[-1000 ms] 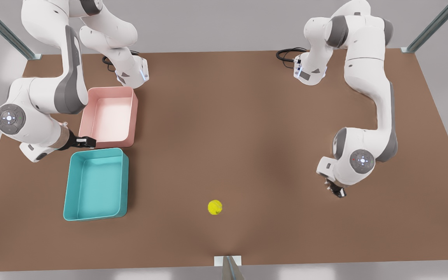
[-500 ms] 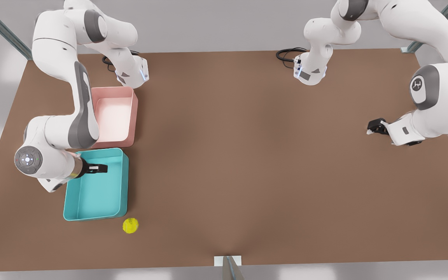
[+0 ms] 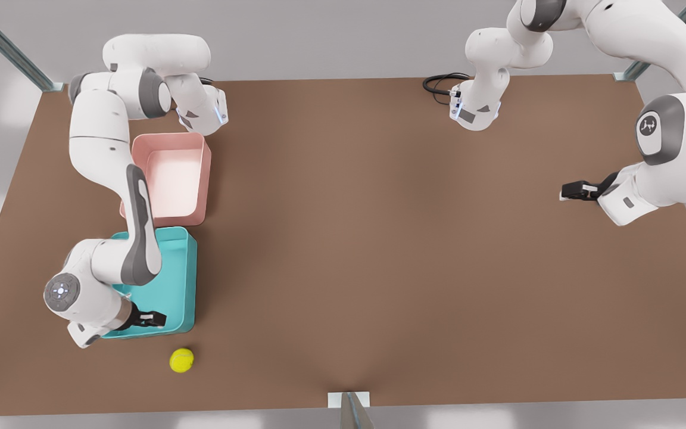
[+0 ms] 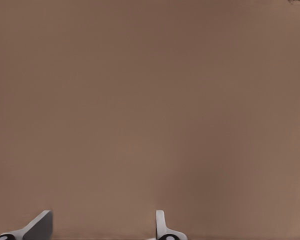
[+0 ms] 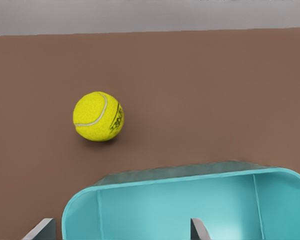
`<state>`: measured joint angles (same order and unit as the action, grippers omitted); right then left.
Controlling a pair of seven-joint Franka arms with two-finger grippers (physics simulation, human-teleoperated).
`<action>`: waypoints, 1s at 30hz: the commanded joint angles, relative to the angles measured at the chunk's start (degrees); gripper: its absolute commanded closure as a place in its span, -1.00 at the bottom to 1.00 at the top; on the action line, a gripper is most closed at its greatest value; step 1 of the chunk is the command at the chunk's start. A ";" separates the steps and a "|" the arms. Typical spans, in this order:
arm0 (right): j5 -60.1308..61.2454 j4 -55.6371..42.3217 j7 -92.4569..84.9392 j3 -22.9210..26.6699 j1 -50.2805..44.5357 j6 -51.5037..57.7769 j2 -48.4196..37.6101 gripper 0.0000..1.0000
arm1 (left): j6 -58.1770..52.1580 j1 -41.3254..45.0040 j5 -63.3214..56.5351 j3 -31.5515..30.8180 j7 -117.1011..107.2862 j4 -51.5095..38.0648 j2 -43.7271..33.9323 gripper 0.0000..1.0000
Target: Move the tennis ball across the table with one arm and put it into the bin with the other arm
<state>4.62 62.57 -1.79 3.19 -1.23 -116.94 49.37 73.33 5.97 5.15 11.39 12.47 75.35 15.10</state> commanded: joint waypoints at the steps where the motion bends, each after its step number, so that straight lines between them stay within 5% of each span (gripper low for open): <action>1: 2.23 -4.02 -7.96 -0.12 0.09 -0.75 3.27 -1.00 | -0.73 -0.08 0.13 0.04 -10.98 -0.02 -0.07 -1.00; 12: 2.14 -15.54 -8.05 -0.03 -1.32 0.31 14.26 -1.00 | -0.82 -0.17 0.13 0.04 -10.98 0.06 0.02 -1.00; 30: 2.06 -20.11 -8.14 -0.56 -2.73 -3.82 20.32 -1.00 | -0.73 -0.79 0.13 0.04 -10.89 0.15 0.20 -1.00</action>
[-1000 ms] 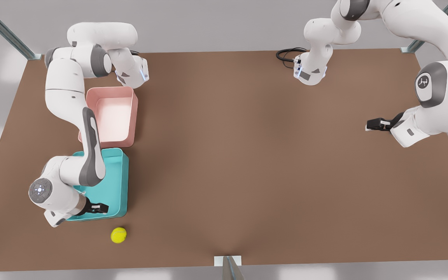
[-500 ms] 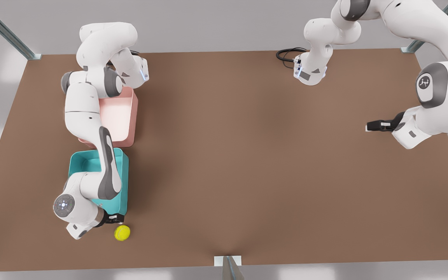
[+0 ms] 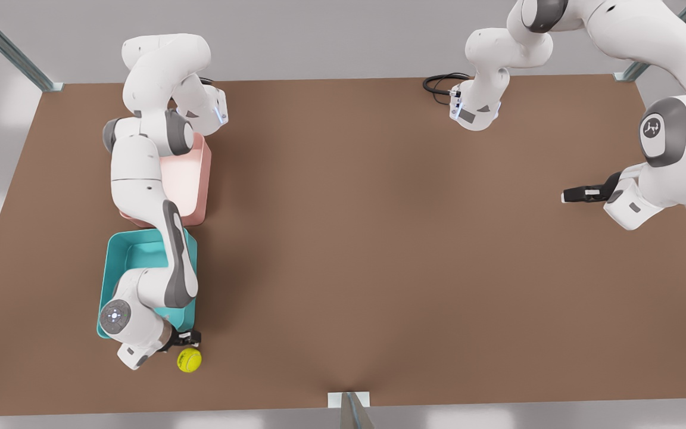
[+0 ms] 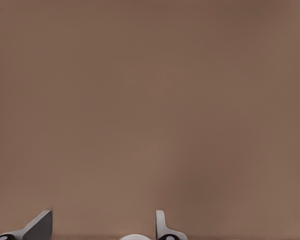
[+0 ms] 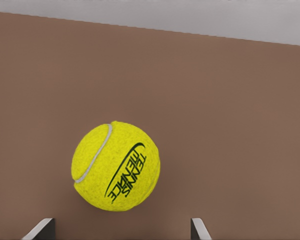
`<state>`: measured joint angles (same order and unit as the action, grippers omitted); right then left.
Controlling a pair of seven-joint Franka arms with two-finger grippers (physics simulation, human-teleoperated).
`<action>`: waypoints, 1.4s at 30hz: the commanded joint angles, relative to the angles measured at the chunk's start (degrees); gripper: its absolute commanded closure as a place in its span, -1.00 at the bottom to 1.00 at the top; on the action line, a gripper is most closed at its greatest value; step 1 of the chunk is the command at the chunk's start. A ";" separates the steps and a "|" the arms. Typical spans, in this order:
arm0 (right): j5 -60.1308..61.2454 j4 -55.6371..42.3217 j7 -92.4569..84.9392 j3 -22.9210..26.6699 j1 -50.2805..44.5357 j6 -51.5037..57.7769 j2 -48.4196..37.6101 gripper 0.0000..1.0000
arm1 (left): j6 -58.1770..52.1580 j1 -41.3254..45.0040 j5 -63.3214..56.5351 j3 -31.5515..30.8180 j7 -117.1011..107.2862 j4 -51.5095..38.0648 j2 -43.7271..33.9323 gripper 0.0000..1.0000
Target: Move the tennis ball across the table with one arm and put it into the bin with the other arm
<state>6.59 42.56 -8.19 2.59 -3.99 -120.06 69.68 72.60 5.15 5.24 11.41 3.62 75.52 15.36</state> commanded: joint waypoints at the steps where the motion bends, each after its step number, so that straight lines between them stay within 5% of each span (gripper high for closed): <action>1: 0.09 -0.55 -1.66 0.04 -0.14 -1.23 0.46 -1.00 | 0.00 0.03 -0.06 0.02 -2.04 -0.02 -0.06 -1.00; 37: 0.09 -0.99 -1.74 0.13 -1.29 -16.53 5.99 -1.00 | -0.62 -0.93 0.03 0.02 -1.95 0.06 0.11 -1.00; 42: 0.17 -0.99 -2.10 0.04 -1.29 -15.74 5.38 -0.37 | -0.62 -0.93 0.03 0.02 -1.95 0.06 0.11 -1.00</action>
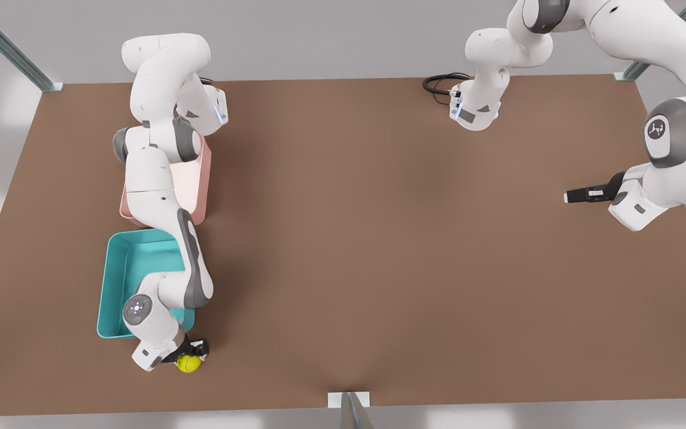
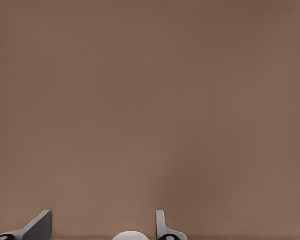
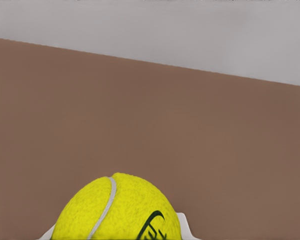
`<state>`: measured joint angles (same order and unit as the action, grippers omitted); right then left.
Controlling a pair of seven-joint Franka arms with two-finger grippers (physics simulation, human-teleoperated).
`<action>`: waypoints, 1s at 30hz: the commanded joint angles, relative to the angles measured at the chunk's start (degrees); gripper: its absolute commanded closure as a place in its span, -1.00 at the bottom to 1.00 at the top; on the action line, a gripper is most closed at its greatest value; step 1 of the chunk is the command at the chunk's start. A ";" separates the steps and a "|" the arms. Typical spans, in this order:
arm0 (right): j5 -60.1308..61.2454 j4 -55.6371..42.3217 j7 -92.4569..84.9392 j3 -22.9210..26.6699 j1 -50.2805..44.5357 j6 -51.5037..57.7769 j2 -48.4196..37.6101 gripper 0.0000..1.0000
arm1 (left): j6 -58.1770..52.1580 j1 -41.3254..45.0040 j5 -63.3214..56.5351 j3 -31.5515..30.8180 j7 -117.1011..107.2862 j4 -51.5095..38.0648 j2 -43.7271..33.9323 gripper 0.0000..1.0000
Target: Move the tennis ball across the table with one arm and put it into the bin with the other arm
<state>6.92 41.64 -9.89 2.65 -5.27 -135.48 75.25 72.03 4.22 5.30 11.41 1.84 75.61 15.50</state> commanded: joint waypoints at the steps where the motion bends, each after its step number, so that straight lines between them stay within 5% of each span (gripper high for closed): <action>1: -0.15 0.02 -0.48 -0.11 0.00 -0.31 -0.28 -0.37 | 0.04 0.00 -0.03 0.02 -0.17 -0.02 -0.04 -1.00; 10: 0.11 9.07 -0.65 -1.07 1.05 15.24 -15.84 -0.38 | 0.13 -1.32 2.08 0.11 -0.08 -0.29 -0.12 -1.00; 18: -2.61 48.53 -1.97 -0.28 6.50 23.60 -42.91 -0.43 | -3.03 -0.88 2.52 -0.42 -0.08 -1.52 -0.56 -1.00; 19: -2.61 49.41 -1.97 -0.28 6.59 23.60 -43.26 -0.43 | -3.30 -1.14 2.70 -0.42 -0.08 -1.26 -0.39 -1.00; 20: -2.61 49.50 -1.97 -0.28 6.76 23.60 -42.91 -1.00 | -3.56 -0.97 2.70 -0.42 -0.17 -1.34 -0.21 -1.00; 27: -1.91 49.77 -1.80 -0.37 8.08 22.90 -42.56 -1.00 | -4.79 -1.94 3.67 -0.33 -0.08 -0.90 2.42 -1.00; 30: -0.94 39.31 6.64 -0.72 6.32 26.05 -41.42 -1.00 | -5.40 -3.25 4.72 -0.33 -0.08 -0.99 2.60 -1.00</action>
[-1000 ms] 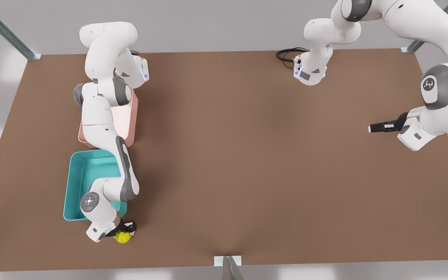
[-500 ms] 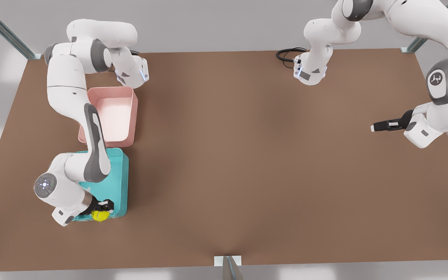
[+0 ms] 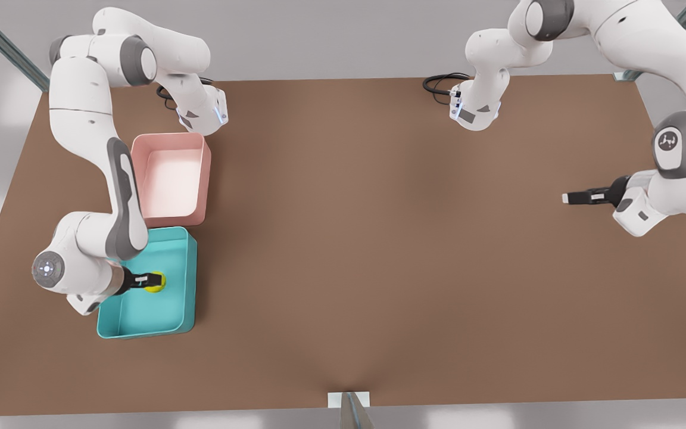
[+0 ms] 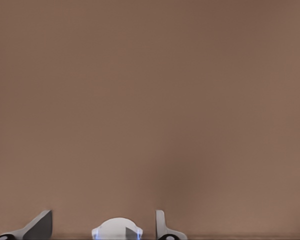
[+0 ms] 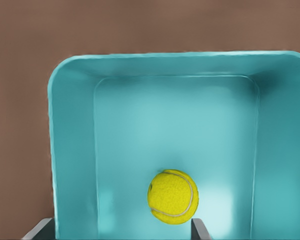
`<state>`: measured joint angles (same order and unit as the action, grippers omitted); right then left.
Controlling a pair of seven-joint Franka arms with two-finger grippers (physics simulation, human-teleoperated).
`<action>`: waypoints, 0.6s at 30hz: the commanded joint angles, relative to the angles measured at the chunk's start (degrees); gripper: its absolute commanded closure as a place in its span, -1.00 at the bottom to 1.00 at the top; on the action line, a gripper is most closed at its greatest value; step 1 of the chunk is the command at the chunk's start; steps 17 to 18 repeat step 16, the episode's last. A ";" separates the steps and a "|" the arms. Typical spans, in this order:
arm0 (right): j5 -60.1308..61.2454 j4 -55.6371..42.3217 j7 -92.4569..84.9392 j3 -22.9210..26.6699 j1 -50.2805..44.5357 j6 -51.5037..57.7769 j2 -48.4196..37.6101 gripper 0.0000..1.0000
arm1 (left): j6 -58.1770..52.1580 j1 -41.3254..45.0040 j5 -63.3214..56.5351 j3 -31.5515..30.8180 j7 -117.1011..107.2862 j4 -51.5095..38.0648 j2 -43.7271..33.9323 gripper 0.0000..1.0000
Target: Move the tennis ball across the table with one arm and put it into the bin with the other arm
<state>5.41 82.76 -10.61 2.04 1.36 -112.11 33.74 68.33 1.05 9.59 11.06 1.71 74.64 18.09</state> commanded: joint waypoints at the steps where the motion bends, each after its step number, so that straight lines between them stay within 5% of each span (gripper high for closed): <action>1: 0.31 -6.73 9.90 -0.02 -0.83 8.65 1.06 -1.00 | -1.88 -0.18 0.61 0.01 0.04 -0.02 0.01 -1.00; 7: -12.53 -14.21 11.93 -0.28 -2.86 24.04 -7.20 -1.00 | -1.97 -0.09 0.34 0.01 0.13 -0.10 -0.08 -1.00; 13: -10.95 3.46 14.04 -0.46 -0.92 24.04 -25.74 -1.00 | -1.97 -0.09 0.34 0.01 0.13 -0.02 -0.08 -1.00; 18: -10.95 3.90 13.60 -0.46 -0.57 24.22 -26.36 -1.00 | -1.97 -0.09 0.26 0.01 0.13 -0.02 -0.08 -1.00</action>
